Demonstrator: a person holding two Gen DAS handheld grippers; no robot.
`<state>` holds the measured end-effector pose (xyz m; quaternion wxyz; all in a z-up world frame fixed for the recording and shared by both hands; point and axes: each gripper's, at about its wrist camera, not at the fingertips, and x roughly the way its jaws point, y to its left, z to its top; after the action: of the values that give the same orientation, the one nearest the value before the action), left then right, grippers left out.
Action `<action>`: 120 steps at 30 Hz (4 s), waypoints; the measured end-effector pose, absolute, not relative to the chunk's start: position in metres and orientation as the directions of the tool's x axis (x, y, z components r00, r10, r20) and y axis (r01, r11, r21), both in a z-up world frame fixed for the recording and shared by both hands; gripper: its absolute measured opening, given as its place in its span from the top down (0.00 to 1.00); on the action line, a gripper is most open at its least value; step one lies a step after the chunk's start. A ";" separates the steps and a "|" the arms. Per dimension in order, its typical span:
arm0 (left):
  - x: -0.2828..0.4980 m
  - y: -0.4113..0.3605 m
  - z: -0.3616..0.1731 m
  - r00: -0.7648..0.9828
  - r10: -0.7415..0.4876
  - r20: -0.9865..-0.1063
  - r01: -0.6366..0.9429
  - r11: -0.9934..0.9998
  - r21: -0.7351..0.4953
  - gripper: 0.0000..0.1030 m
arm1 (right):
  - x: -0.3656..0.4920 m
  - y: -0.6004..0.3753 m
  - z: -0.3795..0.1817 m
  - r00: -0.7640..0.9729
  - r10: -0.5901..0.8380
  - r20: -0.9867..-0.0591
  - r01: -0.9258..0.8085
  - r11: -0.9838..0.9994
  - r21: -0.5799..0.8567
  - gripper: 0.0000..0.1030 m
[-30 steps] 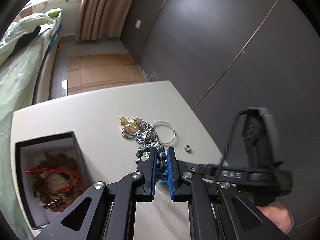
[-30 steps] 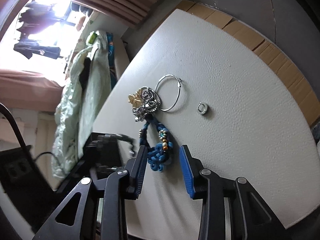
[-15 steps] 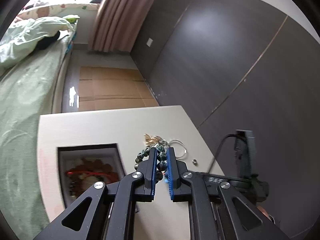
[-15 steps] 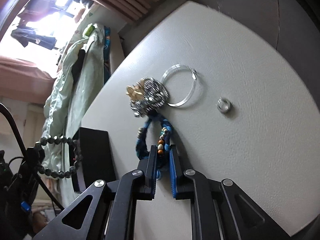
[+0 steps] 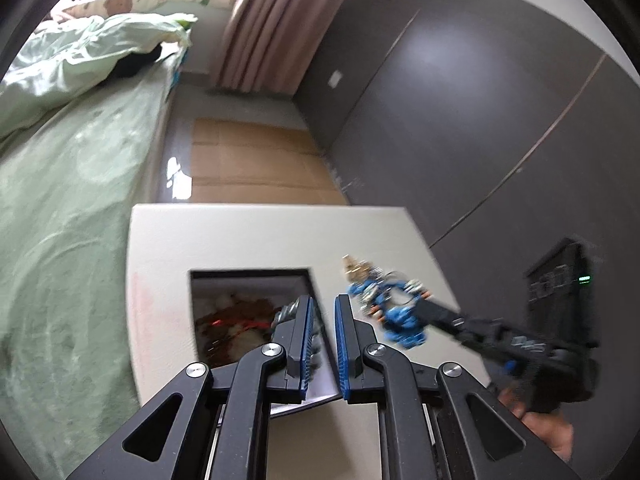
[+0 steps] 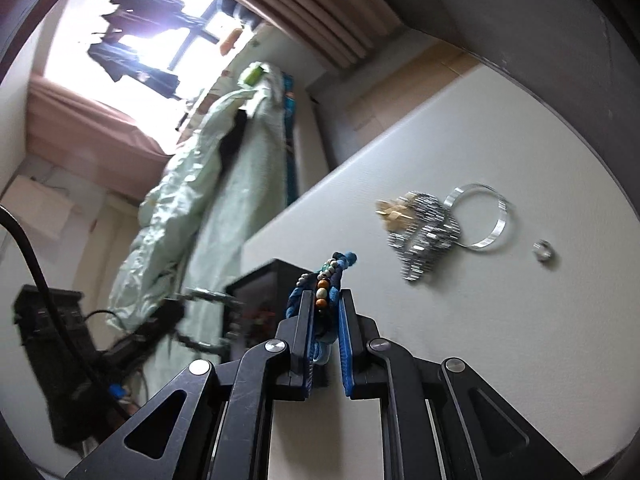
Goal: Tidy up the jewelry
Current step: 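Carry the blue beaded bracelet into the black box and open the left gripper, then move both tools back toward the silver chain and hoop, then grasp the silver butterfly chain with the left gripper and lift it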
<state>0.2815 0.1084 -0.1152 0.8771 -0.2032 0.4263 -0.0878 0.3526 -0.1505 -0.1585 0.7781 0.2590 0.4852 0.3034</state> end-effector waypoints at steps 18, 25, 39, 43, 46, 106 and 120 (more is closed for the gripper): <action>0.252 0.173 -0.108 0.683 -0.243 -0.689 -0.141 0.881 -0.451 0.37 | 0.334 -0.071 -0.145 0.264 0.836 -0.481 -0.400 0.549 0.734 0.88; 0.248 0.183 -0.109 0.688 -0.247 -0.682 -0.147 0.874 -0.464 0.37 | 0.335 -0.053 -0.154 0.279 0.735 -0.618 -0.378 0.676 0.633 0.46; 0.257 0.162 -0.105 0.682 -0.275 -0.678 -0.103 0.881 -0.462 0.37 | 0.338 -0.109 -0.134 0.326 0.712 -0.622 -0.350 0.702 0.620 0.46; 0.262 0.151 -0.106 0.674 -0.287 -0.681 -0.089 0.883 -0.461 0.35 | 0.341 -0.129 -0.130 0.346 0.692 -0.633 -0.329 0.722 0.609 0.45; 0.267 0.141 -0.104 0.677 -0.287 -0.678 -0.077 0.889 -0.452 0.26 | 0.343 -0.143 -0.128 0.361 0.679 -0.639 -0.311 0.734 0.604 0.39; 0.391 -0.070 -0.204 0.399 -0.152 -0.904 0.307 0.951 -0.025 0.82 | 0.382 -0.278 -0.166 0.403 0.420 -0.813 -0.119 0.905 0.408 0.25; 0.377 -0.052 -0.164 0.479 -0.239 -0.845 0.279 0.954 -0.112 0.86 | 0.391 -0.271 -0.181 0.354 0.430 -0.831 -0.134 0.902 0.410 0.40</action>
<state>0.3769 -0.0516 -0.1639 0.8596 0.0205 0.4877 -0.1507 0.3912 -0.2705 -0.1808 0.8113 0.1369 0.5412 0.1736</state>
